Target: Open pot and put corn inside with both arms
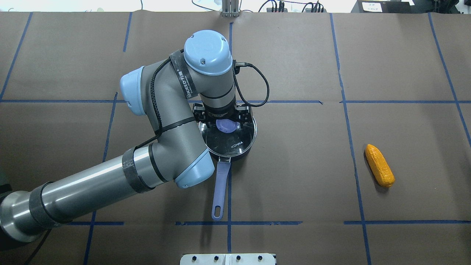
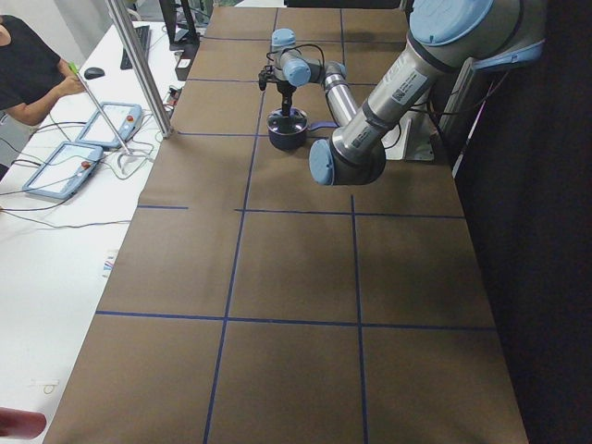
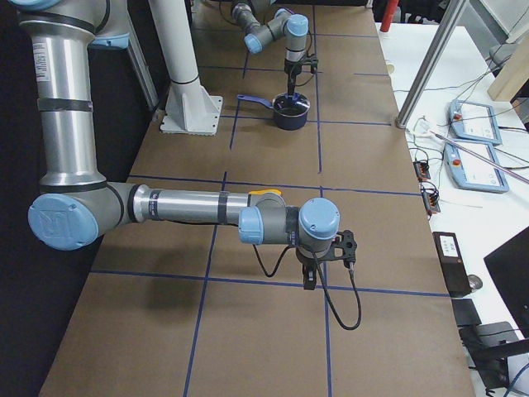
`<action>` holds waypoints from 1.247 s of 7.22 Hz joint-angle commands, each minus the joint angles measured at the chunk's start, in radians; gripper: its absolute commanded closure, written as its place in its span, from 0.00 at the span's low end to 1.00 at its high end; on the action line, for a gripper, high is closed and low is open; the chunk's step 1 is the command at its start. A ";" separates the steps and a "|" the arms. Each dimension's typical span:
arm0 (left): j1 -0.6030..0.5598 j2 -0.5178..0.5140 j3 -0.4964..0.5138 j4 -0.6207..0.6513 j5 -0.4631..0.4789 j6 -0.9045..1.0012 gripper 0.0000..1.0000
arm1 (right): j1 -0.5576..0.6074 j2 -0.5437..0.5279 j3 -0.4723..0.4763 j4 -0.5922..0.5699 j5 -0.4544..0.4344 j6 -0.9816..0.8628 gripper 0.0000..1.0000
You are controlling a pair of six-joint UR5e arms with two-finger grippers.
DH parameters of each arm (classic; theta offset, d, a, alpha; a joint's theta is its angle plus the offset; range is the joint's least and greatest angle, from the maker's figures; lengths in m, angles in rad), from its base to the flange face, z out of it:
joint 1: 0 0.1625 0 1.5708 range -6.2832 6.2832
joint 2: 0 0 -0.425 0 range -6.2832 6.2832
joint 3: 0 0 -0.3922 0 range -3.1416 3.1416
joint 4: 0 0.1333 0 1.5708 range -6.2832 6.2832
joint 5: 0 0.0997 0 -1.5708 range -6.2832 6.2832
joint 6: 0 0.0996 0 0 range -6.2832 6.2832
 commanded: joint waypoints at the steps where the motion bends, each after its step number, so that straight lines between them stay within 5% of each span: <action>1: 0.008 -0.003 0.021 -0.019 0.013 -0.002 0.00 | -0.002 0.000 -0.001 0.000 0.000 0.001 0.00; 4: 0.010 -0.014 0.042 -0.047 0.013 -0.011 0.04 | -0.002 0.002 -0.001 -0.002 -0.002 -0.001 0.00; 9: 0.008 -0.014 0.029 -0.044 0.029 -0.016 0.68 | -0.002 0.003 0.000 -0.002 -0.002 -0.001 0.00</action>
